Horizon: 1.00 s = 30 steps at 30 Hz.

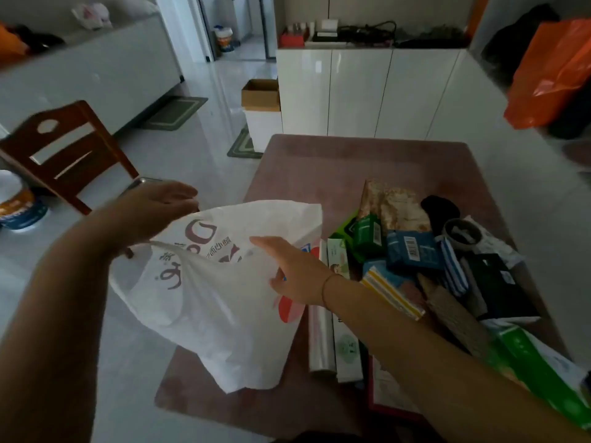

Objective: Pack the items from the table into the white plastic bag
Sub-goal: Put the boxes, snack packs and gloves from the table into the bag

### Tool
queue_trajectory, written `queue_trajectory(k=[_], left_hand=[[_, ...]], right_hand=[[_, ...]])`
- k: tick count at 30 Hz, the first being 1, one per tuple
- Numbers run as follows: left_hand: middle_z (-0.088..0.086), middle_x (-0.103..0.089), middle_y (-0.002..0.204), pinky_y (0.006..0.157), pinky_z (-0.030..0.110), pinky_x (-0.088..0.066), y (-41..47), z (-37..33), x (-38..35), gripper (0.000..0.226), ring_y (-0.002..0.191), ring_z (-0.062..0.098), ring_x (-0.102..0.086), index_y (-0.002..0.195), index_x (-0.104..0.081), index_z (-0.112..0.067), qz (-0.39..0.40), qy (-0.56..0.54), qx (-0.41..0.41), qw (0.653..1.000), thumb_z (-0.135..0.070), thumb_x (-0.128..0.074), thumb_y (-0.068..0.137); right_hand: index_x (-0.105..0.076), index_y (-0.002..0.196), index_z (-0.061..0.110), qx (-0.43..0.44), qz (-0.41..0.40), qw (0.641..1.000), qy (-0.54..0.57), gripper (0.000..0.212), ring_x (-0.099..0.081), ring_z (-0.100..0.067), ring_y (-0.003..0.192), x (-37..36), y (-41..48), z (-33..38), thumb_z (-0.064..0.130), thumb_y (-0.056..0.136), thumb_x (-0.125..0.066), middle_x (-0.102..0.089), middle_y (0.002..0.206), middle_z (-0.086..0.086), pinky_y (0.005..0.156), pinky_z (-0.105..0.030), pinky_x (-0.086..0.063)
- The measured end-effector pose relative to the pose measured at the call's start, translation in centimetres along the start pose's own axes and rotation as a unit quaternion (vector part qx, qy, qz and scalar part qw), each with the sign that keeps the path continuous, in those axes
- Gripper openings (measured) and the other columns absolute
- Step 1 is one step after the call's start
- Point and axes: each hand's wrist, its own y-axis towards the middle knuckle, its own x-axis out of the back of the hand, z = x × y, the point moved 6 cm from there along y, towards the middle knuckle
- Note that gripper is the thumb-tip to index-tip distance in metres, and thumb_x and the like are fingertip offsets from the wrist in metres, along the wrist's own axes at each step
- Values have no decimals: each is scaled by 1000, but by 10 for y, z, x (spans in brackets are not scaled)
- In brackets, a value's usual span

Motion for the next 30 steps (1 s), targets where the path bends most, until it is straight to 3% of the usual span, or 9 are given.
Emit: queue_trajectory(k=[2, 6, 12, 16, 19, 22, 24, 26, 30], left_hand=[[4, -55, 121, 72, 31, -46, 1, 15, 12, 26, 95, 16, -55, 116, -55, -26, 19, -37, 26, 999, -24, -53, 91], [13, -57, 115, 78, 35, -44, 3, 48, 3, 11, 92, 22, -55, 94, -58, -21, 26, 14, 119, 992, -14, -60, 86], [17, -64, 107, 83, 52, -53, -1, 51, -39, 31, 91, 34, -65, 111, -58, -12, 89, -72, 126, 985, -11, -67, 82], [15, -53, 125, 73, 35, -50, 8, 35, -57, 41, 91, 25, -58, 121, -52, -16, 20, -80, 106, 991, -10, -64, 82], [13, -38, 143, 95, 42, -45, 7, 6, -71, 68, 120, 31, -46, 134, -43, -18, -5, 35, 19, 999, -3, -71, 74], [12, -36, 146, 100, 44, -37, -2, -15, -78, 75, 128, 31, -40, 139, -36, -18, -45, 49, -34, 997, -7, -72, 74], [11, -35, 147, 100, 46, -37, -6, -21, -86, 78, 128, 31, -40, 141, -32, -18, -44, 66, -55, 995, -11, -72, 75], [11, -33, 149, 100, 46, -38, -7, -26, -93, 79, 128, 31, -41, 143, -29, -19, -34, 75, -58, 995, -11, -70, 77], [9, -31, 151, 98, 40, -39, -8, -29, -105, 78, 127, 29, -43, 145, -25, -20, -24, 99, -67, 993, -10, -67, 80]], right_hand=[[-30, 144, 26, -25, 26, 999, -29, 62, -57, -23, 103, -2, 1, 0, 11, 88, -54, -40, 142, -1, 87, -29, -47], [-45, 135, 22, -52, 15, 998, -29, 48, -54, -25, 110, -6, -13, -18, 14, 88, -53, -46, 131, -1, 97, -39, -49], [-56, 125, 19, -16, -41, 999, -18, 41, -51, -18, 118, -3, -33, -29, 6, 86, -52, -50, 127, 0, 103, -30, -43], [-48, 135, 19, -56, -118, 989, 71, 51, -38, -11, 130, 9, -51, -46, -2, 88, -45, -39, 143, 1, 107, -14, -32], [-35, 142, 15, -202, -263, 943, 33, 56, -36, -24, 134, 36, -76, -93, 10, 89, -54, -30, 149, -6, 110, -35, -36], [-15, 148, 19, -455, -94, 879, -107, 83, -29, -32, 138, 39, -107, -156, 41, 83, -61, -21, 154, -10, 112, -44, -30], [-12, 149, 17, -498, -46, 861, -96, 94, -33, -31, 136, 33, -123, -177, 49, 79, -65, -29, 151, -11, 110, -42, -33], [-21, 146, 14, -482, -69, 870, -79, 89, -42, -28, 131, 30, -127, -182, 44, 77, -69, -40, 146, -11, 106, -39, -39], [-60, 118, 11, -414, -157, 897, -14, 45, -60, -18, 98, 40, -129, -177, 25, 78, -73, -65, 114, -9, 77, -24, -46]])
